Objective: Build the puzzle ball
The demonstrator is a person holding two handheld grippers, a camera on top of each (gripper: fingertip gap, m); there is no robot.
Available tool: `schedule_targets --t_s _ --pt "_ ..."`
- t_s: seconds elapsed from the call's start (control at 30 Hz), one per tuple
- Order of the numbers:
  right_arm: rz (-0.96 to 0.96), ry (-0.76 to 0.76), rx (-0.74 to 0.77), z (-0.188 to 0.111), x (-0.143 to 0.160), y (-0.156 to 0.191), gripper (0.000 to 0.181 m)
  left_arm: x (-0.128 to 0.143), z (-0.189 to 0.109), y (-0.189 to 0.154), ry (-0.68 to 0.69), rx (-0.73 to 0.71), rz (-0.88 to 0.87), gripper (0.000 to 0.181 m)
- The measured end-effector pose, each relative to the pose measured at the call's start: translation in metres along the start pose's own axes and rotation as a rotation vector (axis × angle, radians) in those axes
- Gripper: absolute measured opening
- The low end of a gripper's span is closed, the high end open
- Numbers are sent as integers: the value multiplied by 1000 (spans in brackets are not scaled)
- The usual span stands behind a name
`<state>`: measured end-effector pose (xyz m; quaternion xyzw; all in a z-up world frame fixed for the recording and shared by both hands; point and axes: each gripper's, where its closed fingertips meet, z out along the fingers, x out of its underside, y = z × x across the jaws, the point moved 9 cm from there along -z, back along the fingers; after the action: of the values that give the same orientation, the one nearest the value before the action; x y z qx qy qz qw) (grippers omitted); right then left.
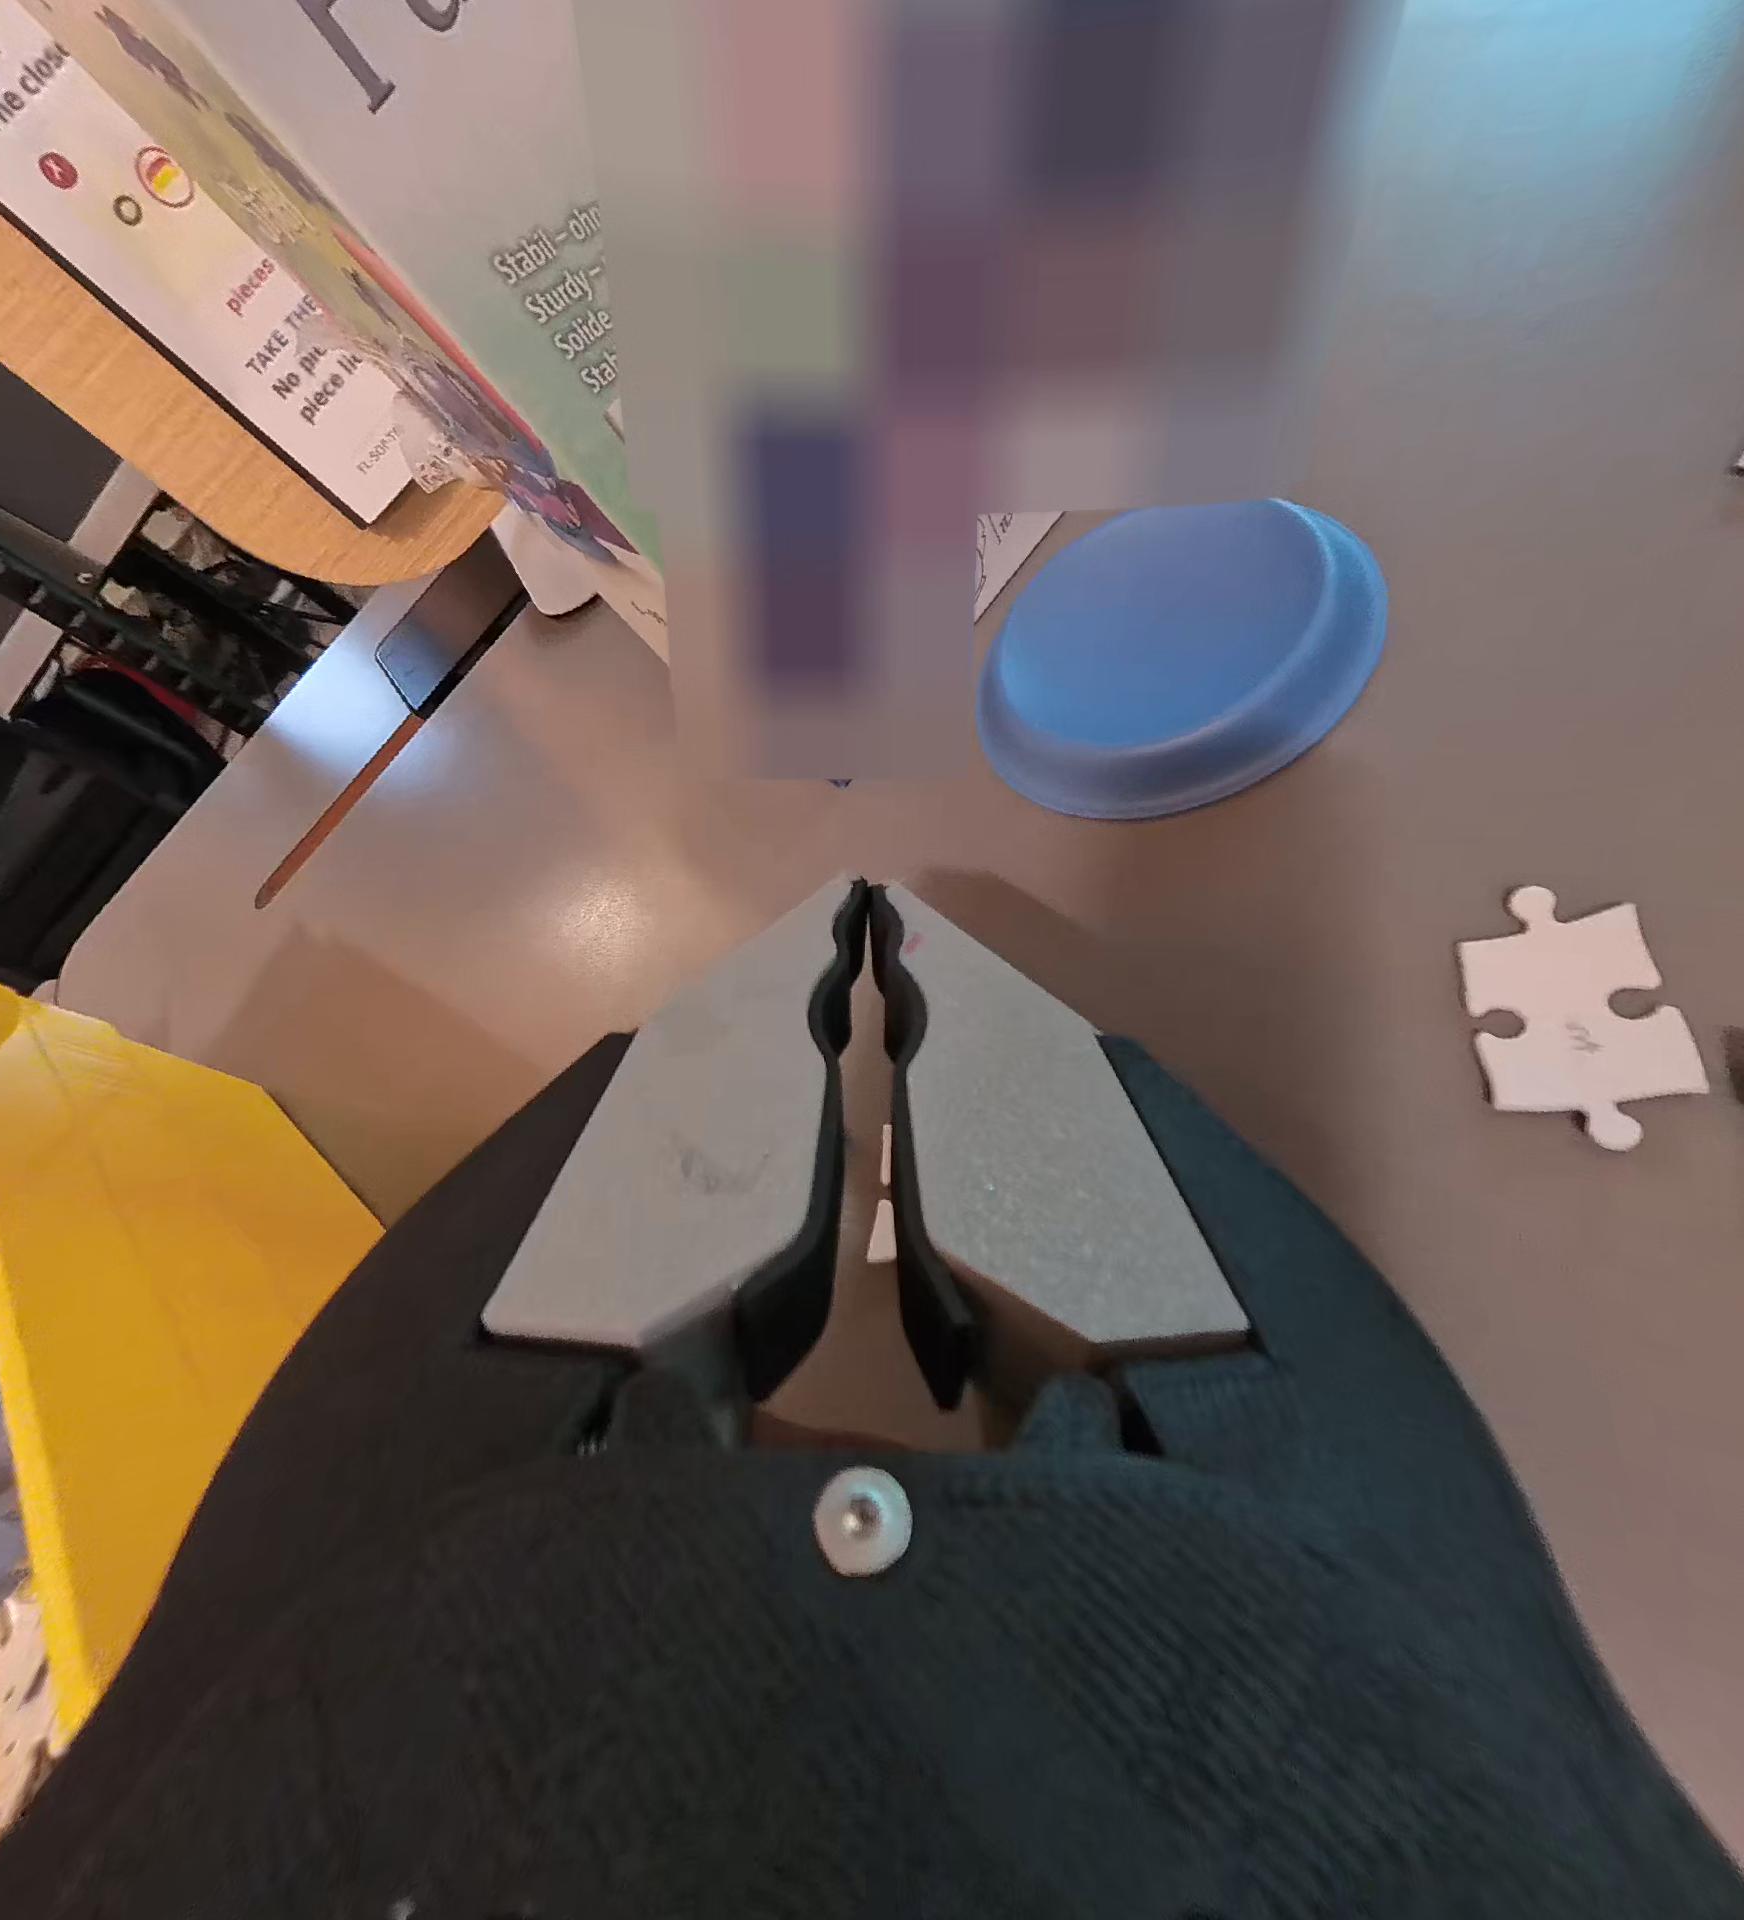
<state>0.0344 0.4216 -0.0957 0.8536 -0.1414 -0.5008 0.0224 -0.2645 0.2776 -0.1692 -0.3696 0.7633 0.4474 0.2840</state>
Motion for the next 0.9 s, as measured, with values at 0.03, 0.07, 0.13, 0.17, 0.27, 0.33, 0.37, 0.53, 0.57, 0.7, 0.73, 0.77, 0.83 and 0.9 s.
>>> schedule_targets --t_s 0.03,0.07,0.13,0.17,0.27,0.33,0.37,0.53,0.57,0.7,0.73,0.77,0.83,0.9 --pt "-7 9 8 1 1 0 26 0 0 0 3 -8 8 0" --pt "-12 17 14 2 3 -1 25 1 1 0 7 -15 12 0" --pt "-12 22 18 2 4 -2 25 1 2 -1 11 -18 10 0" --pt "-10 21 17 2 5 -2 25 1 2 0 14 -19 7 0" --pt "2 8 15 1 5 -5 25 3 3 1 26 -32 4 0" --pt "14 0 9 1 5 -6 25 4 4 1 34 -40 8 0" --pt "18 -3 8 0 6 -7 25 4 4 1 38 -44 11 0" --pt "41 -9 0 1 8 -11 24 4 4 1 41 -61 28 0" --pt "45 -8 -2 2 8 -12 24 4 4 2 41 -67 30 0" --pt "57 -18 -14 2 8 -13 23 4 4 4 42 -81 20 0" --pt "61 -21 -20 2 8 -13 23 4 3 5 41 -82 16 0" --pt "65 -24 -25 2 8 -13 23 5 3 5 42 -86 12 0" --pt "71 -32 -34 2 8 -13 22 5 3 6 42 -88 7 0" --pt "74 -35 -39 2 8 -13 22 5 4 6 46 -87 8 0"
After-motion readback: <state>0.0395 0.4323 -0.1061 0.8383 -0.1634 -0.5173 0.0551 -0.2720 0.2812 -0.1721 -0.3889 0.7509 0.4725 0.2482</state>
